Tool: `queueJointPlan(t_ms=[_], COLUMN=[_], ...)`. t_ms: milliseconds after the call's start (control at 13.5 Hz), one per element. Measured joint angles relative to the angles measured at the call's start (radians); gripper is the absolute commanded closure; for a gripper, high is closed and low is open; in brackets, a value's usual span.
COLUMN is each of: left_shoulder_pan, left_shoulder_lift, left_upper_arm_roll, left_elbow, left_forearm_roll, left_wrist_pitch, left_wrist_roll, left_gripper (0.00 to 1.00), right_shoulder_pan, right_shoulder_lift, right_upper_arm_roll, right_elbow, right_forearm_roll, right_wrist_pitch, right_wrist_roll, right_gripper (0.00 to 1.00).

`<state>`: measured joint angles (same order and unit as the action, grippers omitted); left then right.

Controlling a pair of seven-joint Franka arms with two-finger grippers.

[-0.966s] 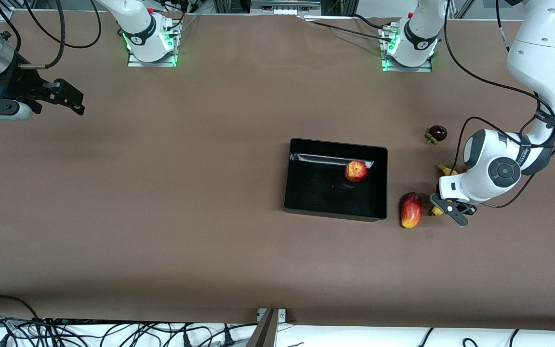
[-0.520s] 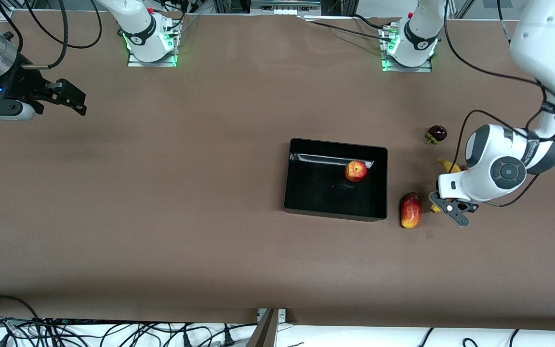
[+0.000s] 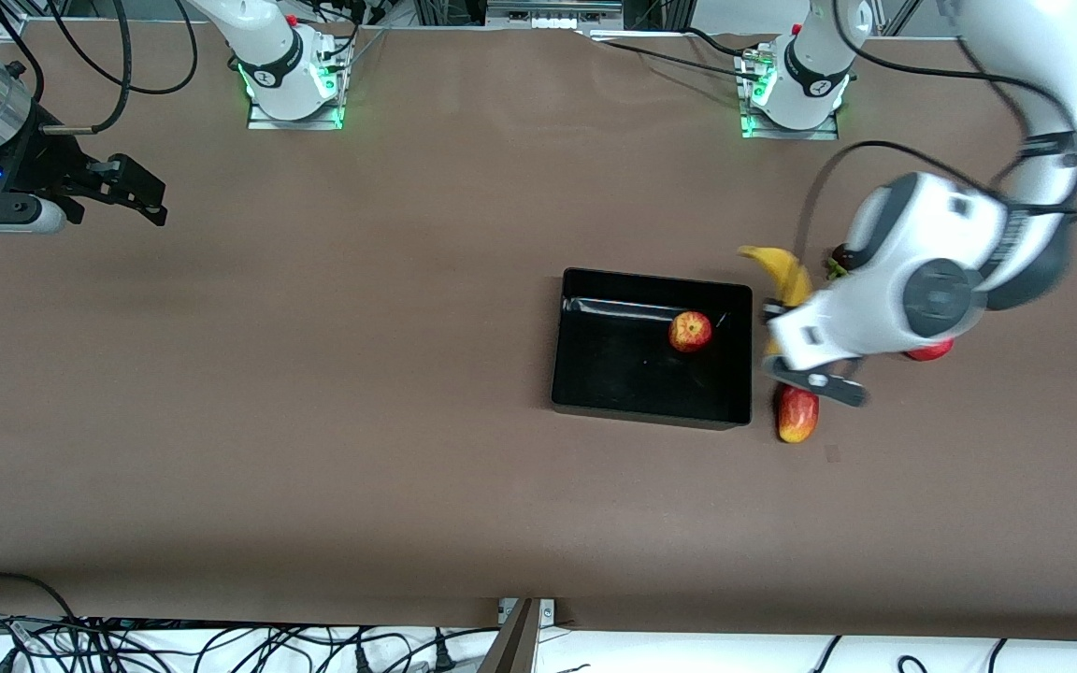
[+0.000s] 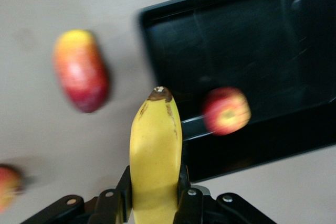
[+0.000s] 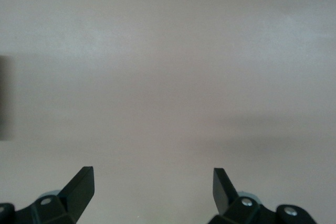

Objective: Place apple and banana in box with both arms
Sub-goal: 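Carry the banana over the box and lower it inside, then open the left gripper and lift it away from the banana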

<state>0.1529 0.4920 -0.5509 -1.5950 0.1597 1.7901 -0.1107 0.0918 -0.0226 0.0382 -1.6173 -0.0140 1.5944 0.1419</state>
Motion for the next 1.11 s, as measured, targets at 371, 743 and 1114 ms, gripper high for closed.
queueJointPlan(t_ms=[371,743,1114], left_shoulder_pan=[-0.206,-0.259,-0.257], left_shoulder_lift=[0.195,0.298,0.286], left_upper_arm_roll=[0.012,0.067,0.068], left_elbow=[0.021,0.031,0.066], left_forearm_roll=[-0.004,0.001,0.013], left_wrist_pitch=[0.318,0.416,0.358], left_wrist_roll=[-0.238,-0.248,-0.257], left_gripper=[0.98,0.0,0.0], right_shoulder_pan=[0.0,0.0,0.0], right_shoulder_lift=[0.001,0.001,0.001], right_upper_arm_roll=[0.0,0.0,0.0], right_elbow=[0.003,0.004,0.004], right_forearm_roll=[0.034,0.041,0.041], right_wrist_pitch=[0.01,0.017,0.017], right_wrist_roll=[0.0,0.0,0.0], right_gripper=[0.0,0.0,0.0])
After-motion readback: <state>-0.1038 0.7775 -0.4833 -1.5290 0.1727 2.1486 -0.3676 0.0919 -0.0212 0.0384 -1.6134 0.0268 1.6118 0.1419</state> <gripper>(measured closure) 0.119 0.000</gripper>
